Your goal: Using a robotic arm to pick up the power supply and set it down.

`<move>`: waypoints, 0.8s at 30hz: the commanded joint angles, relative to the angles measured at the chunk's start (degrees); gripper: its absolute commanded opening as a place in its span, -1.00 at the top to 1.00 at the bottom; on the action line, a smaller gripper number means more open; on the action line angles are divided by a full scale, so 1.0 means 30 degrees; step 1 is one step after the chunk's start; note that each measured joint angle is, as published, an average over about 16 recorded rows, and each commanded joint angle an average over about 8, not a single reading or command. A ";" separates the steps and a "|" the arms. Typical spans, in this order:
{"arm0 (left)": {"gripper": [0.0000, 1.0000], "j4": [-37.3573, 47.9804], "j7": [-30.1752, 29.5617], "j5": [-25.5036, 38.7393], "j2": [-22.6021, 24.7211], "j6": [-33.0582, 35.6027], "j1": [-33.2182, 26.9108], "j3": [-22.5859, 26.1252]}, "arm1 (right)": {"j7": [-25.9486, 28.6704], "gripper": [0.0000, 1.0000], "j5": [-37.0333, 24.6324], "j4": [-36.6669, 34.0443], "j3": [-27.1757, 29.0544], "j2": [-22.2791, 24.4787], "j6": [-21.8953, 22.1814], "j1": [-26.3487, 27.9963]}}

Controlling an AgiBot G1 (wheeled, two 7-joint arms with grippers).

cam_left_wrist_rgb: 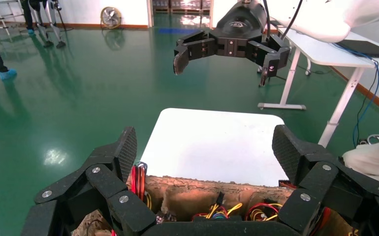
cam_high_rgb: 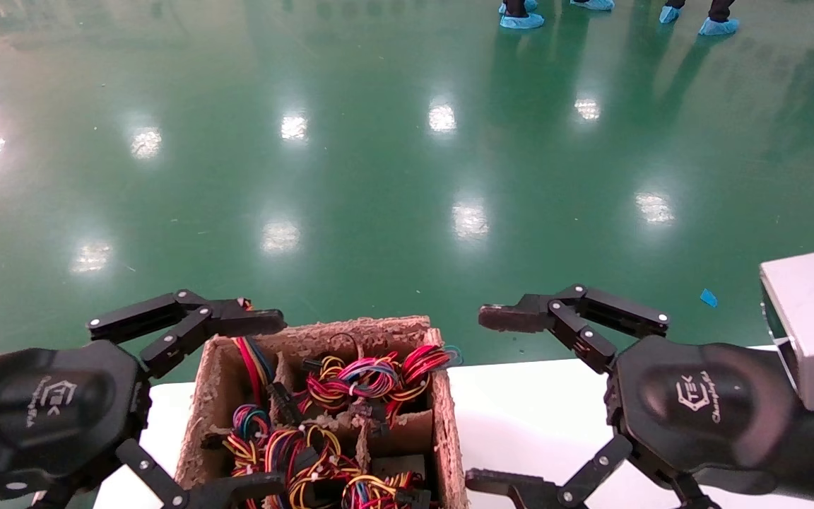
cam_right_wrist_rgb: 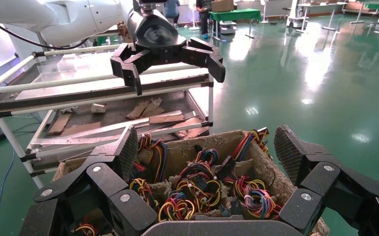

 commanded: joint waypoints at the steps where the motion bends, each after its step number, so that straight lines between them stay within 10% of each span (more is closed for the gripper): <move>1: -1.00 0.0000 0.0000 0.0000 0.0000 0.0000 0.0000 0.0000 | 0.0000 -1.00 0.0000 0.0000 0.0000 0.0000 0.0000 0.0000; 24: -1.00 0.0000 0.0000 0.0000 0.0000 0.0000 0.0000 0.0000 | 0.0000 -1.00 0.0000 0.0000 0.0000 0.0000 0.0000 0.0000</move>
